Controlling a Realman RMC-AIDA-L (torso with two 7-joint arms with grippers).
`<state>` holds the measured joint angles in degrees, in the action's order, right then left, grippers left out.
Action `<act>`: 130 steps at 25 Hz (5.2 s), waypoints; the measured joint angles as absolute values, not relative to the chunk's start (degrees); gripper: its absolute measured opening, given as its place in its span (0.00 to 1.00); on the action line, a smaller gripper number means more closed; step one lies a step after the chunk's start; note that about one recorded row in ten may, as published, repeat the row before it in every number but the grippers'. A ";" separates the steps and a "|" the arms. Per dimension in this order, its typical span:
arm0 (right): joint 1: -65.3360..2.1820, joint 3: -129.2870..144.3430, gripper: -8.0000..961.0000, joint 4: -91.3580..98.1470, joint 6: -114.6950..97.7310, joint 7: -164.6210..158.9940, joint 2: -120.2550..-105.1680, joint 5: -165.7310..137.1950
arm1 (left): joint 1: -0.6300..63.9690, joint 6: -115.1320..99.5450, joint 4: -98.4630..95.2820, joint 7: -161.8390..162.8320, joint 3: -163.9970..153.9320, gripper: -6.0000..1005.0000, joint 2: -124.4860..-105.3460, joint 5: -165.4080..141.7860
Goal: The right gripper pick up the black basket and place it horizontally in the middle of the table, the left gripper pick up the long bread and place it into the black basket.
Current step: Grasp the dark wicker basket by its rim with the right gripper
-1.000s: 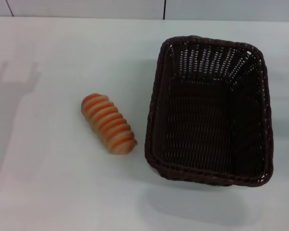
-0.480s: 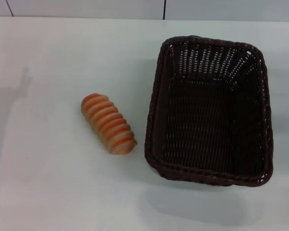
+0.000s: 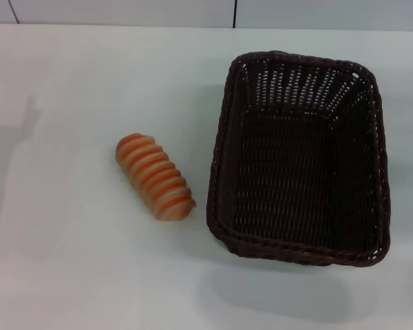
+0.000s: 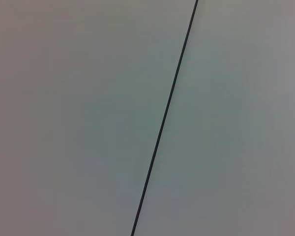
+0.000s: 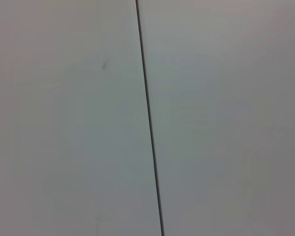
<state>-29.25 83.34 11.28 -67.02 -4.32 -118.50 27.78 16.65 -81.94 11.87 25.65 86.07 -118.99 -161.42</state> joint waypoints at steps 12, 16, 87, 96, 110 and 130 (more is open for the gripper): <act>-28.96 83.90 0.33 10.99 -66.29 -4.30 -118.86 27.03 | 17.06 -82.37 12.47 25.65 86.04 0.85 -118.75 -161.46; -28.70 83.93 0.33 10.77 -64.60 -4.15 -118.89 23.92 | 17.12 -82.45 12.48 25.63 85.97 0.85 -118.59 -161.46; -15.79 85.44 0.76 110.87 77.66 -11.17 -119.13 16.79 | 16.65 -81.35 12.85 25.57 87.95 0.85 -117.45 -161.82; -18.30 85.59 0.76 110.62 86.12 -16.17 -119.03 19.76 | 17.53 -80.66 12.22 25.69 88.04 0.84 -115.51 -161.84; -19.46 87.45 0.76 105.67 88.87 -19.08 -119.20 20.06 | 17.77 -78.75 12.02 25.54 87.98 0.84 -115.08 -161.80; -18.98 90.41 0.76 99.05 84.68 -19.68 -119.31 23.16 | 17.05 -78.73 11.95 25.57 87.98 0.84 -115.22 -161.78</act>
